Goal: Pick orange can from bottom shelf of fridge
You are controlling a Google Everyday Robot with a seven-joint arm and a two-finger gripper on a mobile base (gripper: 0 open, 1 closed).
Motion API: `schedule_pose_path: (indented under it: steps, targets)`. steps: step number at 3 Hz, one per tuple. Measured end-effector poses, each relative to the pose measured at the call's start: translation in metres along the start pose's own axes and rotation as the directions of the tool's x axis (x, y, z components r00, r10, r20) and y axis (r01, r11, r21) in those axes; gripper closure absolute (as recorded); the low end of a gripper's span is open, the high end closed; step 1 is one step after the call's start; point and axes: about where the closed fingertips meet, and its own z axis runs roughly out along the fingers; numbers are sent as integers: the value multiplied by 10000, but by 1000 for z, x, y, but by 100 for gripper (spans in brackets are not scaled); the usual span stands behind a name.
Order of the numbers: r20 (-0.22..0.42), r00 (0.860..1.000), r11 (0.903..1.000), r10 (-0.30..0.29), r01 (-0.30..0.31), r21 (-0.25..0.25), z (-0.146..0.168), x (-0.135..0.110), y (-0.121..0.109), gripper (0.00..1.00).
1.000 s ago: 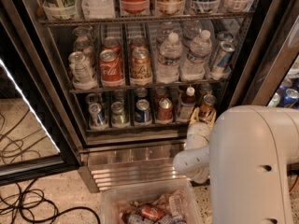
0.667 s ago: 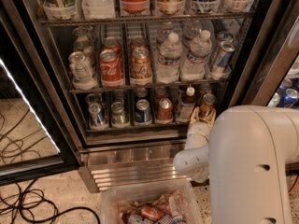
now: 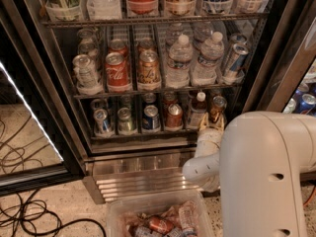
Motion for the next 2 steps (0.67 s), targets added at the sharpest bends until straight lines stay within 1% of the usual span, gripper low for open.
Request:
schedule_pose_path:
  steps: [1,2]
  targets:
    - [-6,10000,10000,0,0,2,1,0,0,8]
    - [-22,10000,10000,-6,6,15,1,1,0,8]
